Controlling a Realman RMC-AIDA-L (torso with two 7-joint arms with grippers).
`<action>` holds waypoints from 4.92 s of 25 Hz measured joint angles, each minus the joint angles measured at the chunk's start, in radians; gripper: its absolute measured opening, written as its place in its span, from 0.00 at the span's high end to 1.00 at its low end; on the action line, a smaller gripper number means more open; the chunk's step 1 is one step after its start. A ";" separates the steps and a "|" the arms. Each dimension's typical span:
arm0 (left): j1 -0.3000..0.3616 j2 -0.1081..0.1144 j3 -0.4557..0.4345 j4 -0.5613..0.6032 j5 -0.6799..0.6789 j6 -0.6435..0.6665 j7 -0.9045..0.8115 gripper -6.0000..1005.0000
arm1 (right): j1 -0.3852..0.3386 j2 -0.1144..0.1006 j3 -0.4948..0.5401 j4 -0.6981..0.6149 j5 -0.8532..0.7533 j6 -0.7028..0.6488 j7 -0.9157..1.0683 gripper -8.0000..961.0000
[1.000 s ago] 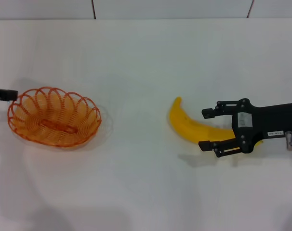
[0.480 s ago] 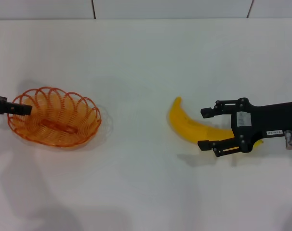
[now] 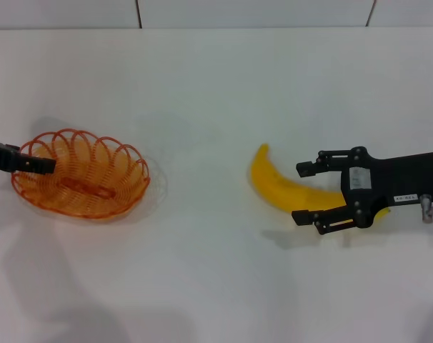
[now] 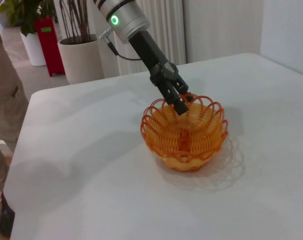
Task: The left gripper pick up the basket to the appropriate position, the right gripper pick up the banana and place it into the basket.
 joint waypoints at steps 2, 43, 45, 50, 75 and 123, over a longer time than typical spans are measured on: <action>0.000 -0.003 0.000 0.000 0.000 -0.006 0.002 0.22 | 0.004 0.000 0.000 0.004 -0.005 0.000 0.000 0.11; -0.040 -0.024 0.018 -0.045 0.053 -0.071 -0.016 0.75 | 0.018 0.003 0.000 0.015 -0.020 0.002 0.011 0.11; -0.040 -0.024 0.025 -0.042 0.053 -0.069 -0.017 0.77 | 0.018 0.003 0.000 0.017 -0.020 0.002 0.011 0.11; -0.040 -0.024 0.026 -0.039 0.052 -0.065 -0.018 0.81 | 0.023 0.003 0.000 0.027 -0.020 0.012 0.011 0.11; -0.032 -0.036 0.025 0.049 -0.129 -0.063 0.039 0.90 | 0.030 0.003 0.000 0.037 -0.020 0.017 0.011 0.11; -0.027 -0.063 0.015 -0.217 -0.365 -0.258 0.194 0.90 | 0.070 0.005 0.000 0.079 -0.049 0.017 0.009 0.11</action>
